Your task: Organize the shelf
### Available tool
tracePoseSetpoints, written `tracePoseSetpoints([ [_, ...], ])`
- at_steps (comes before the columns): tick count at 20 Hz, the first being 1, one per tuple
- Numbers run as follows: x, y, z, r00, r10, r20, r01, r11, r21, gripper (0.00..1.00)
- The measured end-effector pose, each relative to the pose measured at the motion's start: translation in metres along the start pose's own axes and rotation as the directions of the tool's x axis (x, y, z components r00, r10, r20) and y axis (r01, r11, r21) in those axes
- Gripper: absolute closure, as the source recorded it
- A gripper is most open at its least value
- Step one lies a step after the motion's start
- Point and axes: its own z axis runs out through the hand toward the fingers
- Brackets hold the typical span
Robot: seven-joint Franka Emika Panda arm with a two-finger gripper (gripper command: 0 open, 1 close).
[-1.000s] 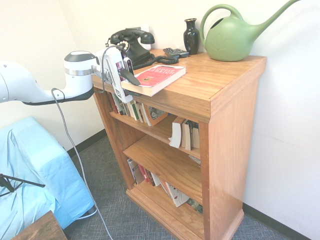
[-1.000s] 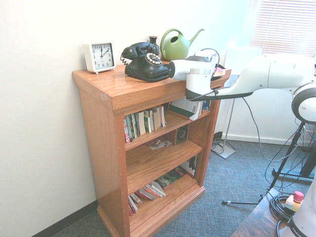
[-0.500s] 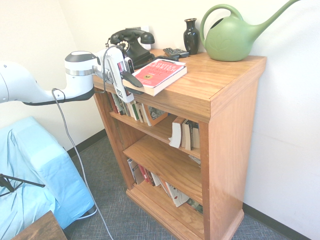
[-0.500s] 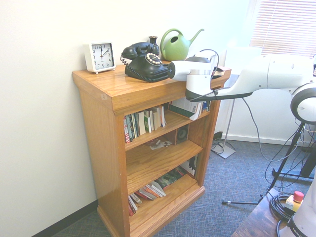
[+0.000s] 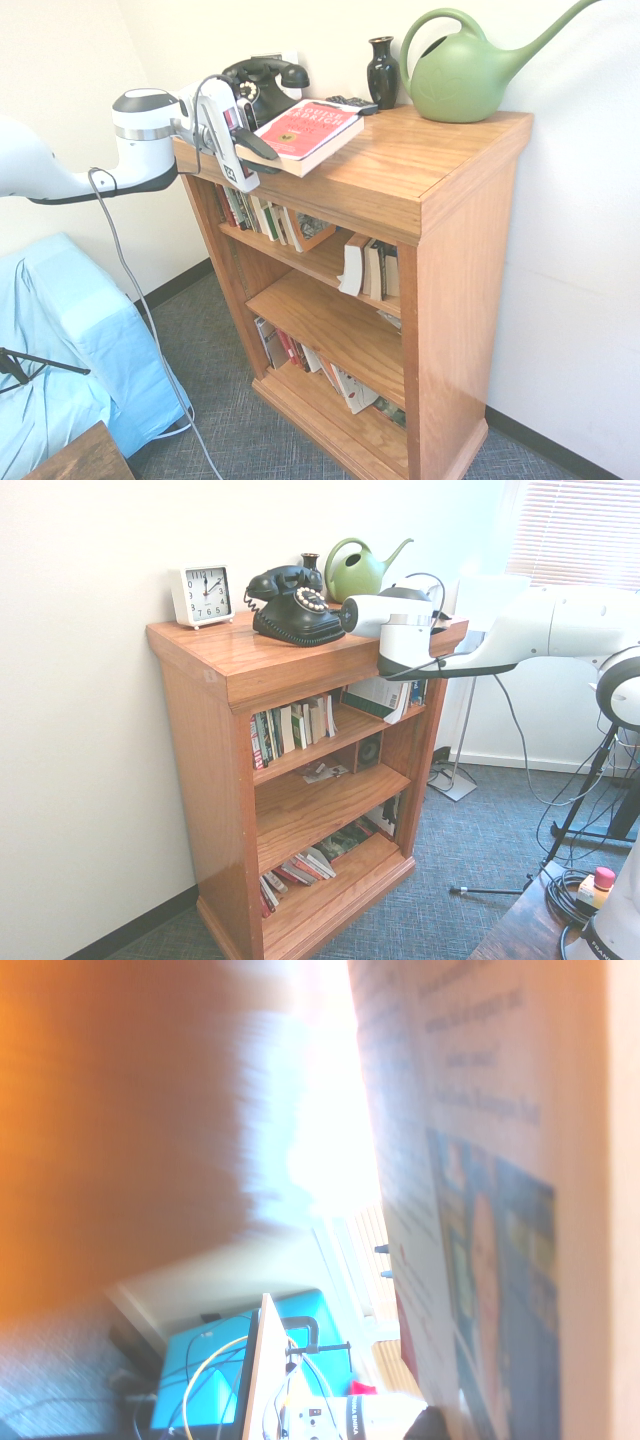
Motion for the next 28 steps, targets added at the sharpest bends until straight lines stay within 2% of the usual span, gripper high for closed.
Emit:
tracePoseSetpoints([
  [4,0.011,0.055,-0.001,0.997,0.051,0.057,-0.055,0.996,0.064,1.0],
  [10,-0.028,0.102,-0.009,0.983,0.085,0.163,-0.118,0.973,0.199,1.0],
  [14,-0.056,0.146,-0.013,0.964,0.125,0.233,-0.191,0.939,0.287,1.0],
  [18,-0.09,0.185,-0.018,0.943,0.148,0.299,-0.259,0.889,0.377,1.0],
  [23,-0.133,0.201,-0.014,0.925,0.154,0.348,-0.309,0.838,0.45,1.0],
  [28,-0.169,0.187,0.002,0.908,0.117,0.402,-0.321,0.812,0.488,1.0],
])
